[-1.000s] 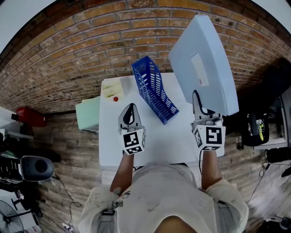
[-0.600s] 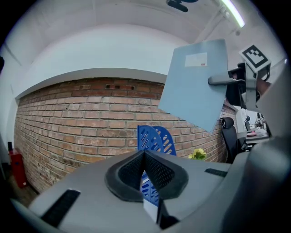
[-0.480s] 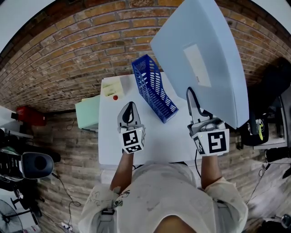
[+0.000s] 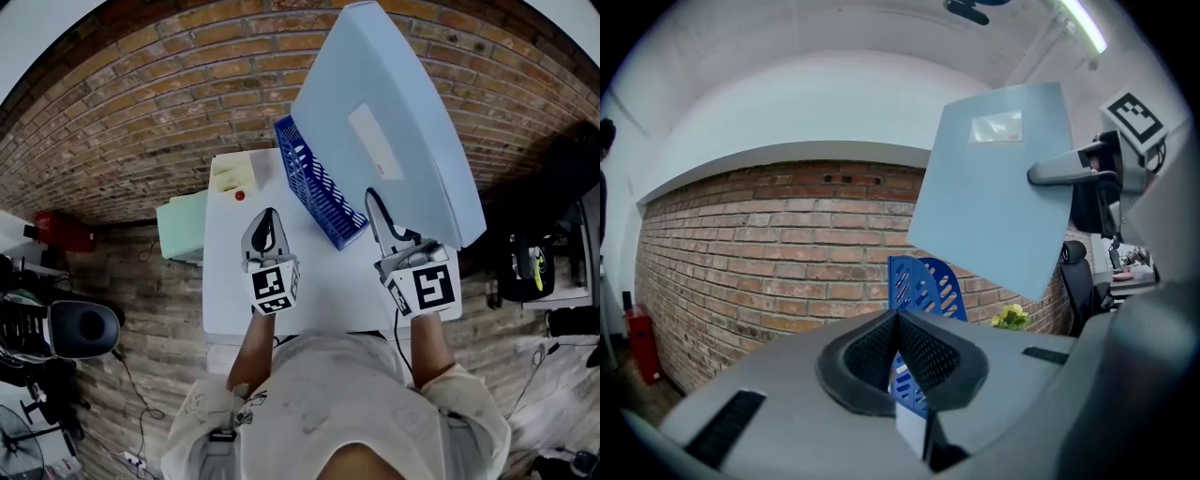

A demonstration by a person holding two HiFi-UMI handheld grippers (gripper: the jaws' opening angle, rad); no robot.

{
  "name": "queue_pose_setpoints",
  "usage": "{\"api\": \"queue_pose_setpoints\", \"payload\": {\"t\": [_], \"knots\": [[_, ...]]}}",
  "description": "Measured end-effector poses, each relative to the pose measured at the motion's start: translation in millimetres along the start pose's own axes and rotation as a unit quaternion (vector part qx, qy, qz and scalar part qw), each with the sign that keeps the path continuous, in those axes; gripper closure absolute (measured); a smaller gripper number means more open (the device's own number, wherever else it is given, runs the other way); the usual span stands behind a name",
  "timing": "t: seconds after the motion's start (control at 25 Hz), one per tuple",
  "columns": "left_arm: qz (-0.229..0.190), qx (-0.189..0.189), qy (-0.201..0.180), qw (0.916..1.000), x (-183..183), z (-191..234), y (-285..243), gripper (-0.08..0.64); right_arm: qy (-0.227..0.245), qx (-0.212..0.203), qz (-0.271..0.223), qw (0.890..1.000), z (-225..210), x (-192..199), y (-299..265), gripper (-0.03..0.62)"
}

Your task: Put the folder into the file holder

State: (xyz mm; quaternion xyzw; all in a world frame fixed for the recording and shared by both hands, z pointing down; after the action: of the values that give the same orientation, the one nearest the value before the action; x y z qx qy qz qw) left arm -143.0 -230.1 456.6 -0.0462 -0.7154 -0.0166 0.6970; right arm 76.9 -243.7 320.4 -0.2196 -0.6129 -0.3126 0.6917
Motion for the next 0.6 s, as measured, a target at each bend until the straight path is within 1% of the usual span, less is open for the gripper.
{"api": "queue_pose_setpoints", "payload": {"t": [0.32,0.6], "knots": [[0.006,-0.004,0.001,1.0,1,0,1,0.552,-0.007,-0.023,0.041,0.999,8,28,-7,0.436],[0.013,-0.001,0.002,0.9999,7,-3,0,0.552,-0.024,-0.021,0.087,0.996,10,68,-15,0.436]]}}
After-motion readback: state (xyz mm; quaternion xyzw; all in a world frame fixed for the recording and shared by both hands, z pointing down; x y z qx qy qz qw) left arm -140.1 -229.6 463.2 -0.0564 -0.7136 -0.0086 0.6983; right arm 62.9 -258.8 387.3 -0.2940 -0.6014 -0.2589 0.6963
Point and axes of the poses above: the fingertips, and each gripper's own axes: y backward along the fingers, z to its left, x out of its underside, the point moved 5 cm from there along y, backward along the fingers, and after that the axes turned 5 degrees about -x, right-handed, at the moved point
